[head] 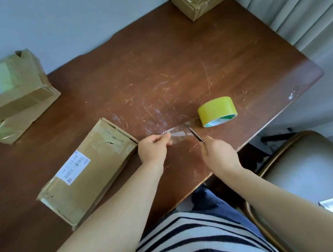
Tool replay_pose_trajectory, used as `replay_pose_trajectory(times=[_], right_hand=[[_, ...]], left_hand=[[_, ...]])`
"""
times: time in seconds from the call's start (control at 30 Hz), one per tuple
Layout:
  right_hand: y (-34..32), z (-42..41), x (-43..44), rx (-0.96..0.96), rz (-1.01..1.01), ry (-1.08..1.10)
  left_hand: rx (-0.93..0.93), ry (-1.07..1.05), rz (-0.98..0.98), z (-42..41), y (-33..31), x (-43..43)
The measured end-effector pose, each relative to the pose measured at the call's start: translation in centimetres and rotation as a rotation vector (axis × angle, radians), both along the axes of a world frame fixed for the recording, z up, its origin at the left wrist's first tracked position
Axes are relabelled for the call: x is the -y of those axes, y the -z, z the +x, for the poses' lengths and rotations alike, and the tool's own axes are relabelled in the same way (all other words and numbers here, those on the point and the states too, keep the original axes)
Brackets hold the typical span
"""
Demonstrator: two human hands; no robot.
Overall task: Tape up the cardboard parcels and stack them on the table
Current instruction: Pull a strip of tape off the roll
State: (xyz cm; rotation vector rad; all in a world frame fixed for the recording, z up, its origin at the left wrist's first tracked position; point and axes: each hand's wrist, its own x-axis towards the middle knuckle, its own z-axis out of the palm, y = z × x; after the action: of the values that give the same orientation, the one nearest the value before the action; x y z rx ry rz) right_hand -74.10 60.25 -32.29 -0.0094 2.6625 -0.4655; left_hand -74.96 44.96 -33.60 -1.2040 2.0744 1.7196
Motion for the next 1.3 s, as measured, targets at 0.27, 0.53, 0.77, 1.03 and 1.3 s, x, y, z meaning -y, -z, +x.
replay_pose_trajectory(times=[0.27,0.53,0.77,1.03,1.3], right_hand=[[-0.4,-0.7,0.2,0.022,0.168,-0.107],[-0.6,1.5,-1.3,0.066,0.232,-0.151],[-1.1,3.9,-2.4,-0.017,0.098,-0.043],[-0.8,-4.1,4.3,0.027,-0.155,0.042],[-3.0,-4.7,7.4,-0.047,-0.491,0.044]], left_hand=[[-0.011,-0.004,0.007,-0.1,0.0,0.0],[-0.005,0.018,0.002,-0.7,-0.4,-0.2],[-0.074,0.09,-0.134,-1.2,-1.0,2.2],[-0.083,0.078,-0.024,-1.4,-3.8,4.0],[-0.137,0.046,-0.166,1.0,-4.8,7.4]])
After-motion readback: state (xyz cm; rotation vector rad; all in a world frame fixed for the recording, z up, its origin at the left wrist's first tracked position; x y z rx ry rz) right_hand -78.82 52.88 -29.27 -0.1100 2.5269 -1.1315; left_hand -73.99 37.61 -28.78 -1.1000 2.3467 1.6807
